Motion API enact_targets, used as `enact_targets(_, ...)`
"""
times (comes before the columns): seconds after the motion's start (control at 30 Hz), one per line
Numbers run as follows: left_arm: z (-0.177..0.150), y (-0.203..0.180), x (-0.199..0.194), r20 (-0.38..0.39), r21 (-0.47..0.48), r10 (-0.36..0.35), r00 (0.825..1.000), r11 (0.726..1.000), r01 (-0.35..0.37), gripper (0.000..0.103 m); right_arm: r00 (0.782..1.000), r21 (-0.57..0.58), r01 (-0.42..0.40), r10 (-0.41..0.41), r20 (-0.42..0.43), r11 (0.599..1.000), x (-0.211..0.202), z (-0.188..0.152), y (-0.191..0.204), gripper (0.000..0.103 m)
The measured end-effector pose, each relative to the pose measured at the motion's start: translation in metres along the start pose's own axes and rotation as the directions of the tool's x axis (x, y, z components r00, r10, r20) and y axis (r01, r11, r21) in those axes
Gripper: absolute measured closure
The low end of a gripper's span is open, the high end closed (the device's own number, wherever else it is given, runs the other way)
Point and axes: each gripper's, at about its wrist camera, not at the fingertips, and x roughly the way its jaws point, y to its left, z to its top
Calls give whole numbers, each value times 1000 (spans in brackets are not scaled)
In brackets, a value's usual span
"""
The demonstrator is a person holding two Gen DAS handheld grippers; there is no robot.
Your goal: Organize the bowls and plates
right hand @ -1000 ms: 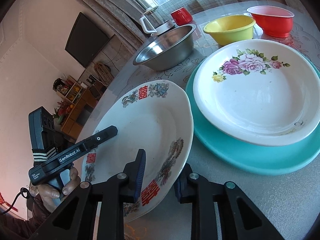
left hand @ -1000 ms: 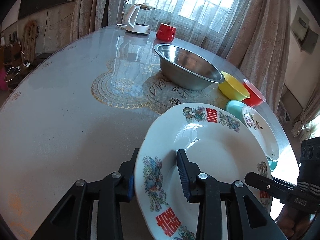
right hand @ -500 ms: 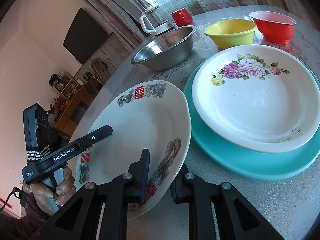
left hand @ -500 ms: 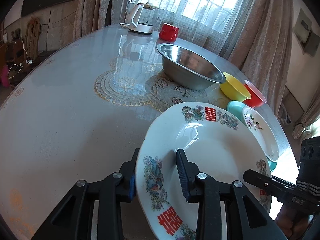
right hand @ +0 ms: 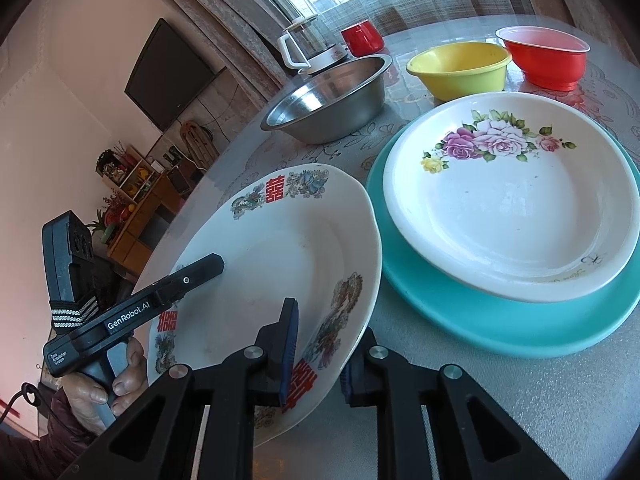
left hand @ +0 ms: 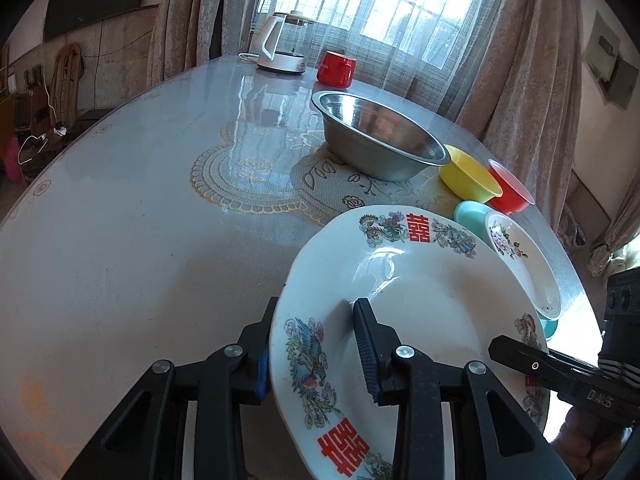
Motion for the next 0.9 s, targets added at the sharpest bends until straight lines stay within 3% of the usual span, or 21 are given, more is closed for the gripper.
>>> enact_targets(0.27, -4, -7, -2, -2, 24, 44, 999, 999, -44, 66, 999, -29, 36, -36, -4, 999, 3, 2, 5, 83)
enact_targets(0.9, -17, -14, -16, -20, 22, -2, 1000, 1000, 3, 69, 997, -68, 81, -80, 9, 994, -8, 2, 8, 83)
